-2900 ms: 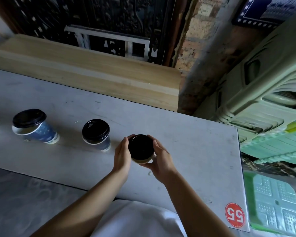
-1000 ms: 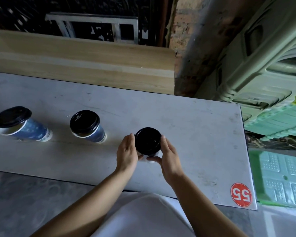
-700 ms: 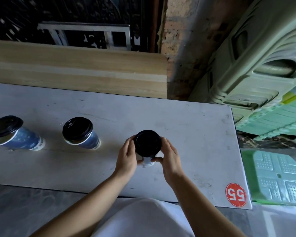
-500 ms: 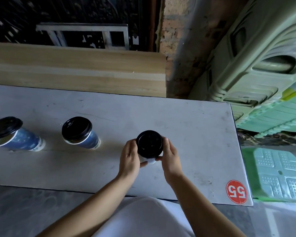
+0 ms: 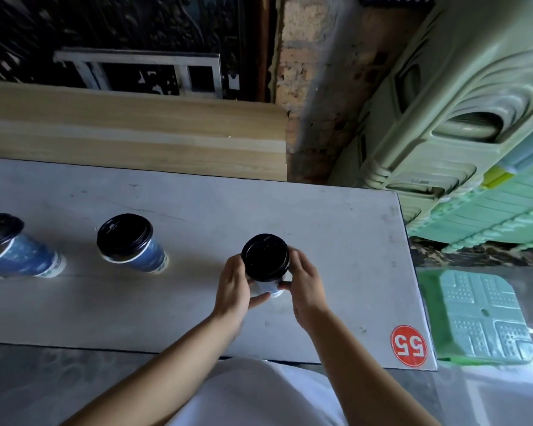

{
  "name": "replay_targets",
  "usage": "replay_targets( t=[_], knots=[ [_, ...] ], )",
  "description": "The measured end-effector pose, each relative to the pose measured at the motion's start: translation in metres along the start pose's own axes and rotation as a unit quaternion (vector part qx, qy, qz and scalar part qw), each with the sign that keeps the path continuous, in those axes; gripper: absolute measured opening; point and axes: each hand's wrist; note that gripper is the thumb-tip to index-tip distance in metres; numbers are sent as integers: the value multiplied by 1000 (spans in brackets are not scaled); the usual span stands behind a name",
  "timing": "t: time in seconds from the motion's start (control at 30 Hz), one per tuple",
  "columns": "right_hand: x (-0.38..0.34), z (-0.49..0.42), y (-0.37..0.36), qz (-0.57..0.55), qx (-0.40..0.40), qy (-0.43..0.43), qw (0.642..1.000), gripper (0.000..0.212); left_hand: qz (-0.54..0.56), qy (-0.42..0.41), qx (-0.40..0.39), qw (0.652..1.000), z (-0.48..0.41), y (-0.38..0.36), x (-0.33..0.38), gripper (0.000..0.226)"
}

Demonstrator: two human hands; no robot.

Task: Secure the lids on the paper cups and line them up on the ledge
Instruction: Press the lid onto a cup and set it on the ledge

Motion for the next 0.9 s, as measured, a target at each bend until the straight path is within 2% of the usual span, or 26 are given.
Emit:
replay_targets(
  t=[0.07, 0.17, 0.23, 0.4, 0.57, 0.7, 0.83, 0.9],
  knots=[
    [13, 5, 5, 0, 15, -31, 999, 26, -29, -5, 12, 1000, -2, -1, 0, 30],
    [7, 12, 5, -102, -5, -98, 990, 30, -70, -23, 16, 997, -1, -3, 7, 30],
    [0, 16, 4, -119, -15, -86, 989, 37, -64, -11, 19, 998, 3, -4, 15, 30],
    [-1, 24, 5, -43, -36, -44, 997, 42, -115, -16, 24, 993, 3, -7, 20, 36],
    [-6, 23, -5, 39, 68, -50, 996, 48, -261, -36, 60, 963, 6, -6, 20, 53],
    [-10, 21, -16, -18, 79, -111, 990, 35, -252, -25, 70, 965, 14, -8, 19, 56],
    [-10, 17, -29, 21, 87, -117, 989, 28, -205, -19, 116, 972, 16, -9, 19, 54],
    [-15, 16, -33, 44, 65, -118, 990, 33, -167, -4, 143, 975, 15, -10, 20, 53]
  ],
)
Point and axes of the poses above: each hand's wrist, its own z-axis away from the middle knuckle, its own y-axis out of the back of the hand, x = y × z, and after that the axes turned 12 degrees about -z, right-handed
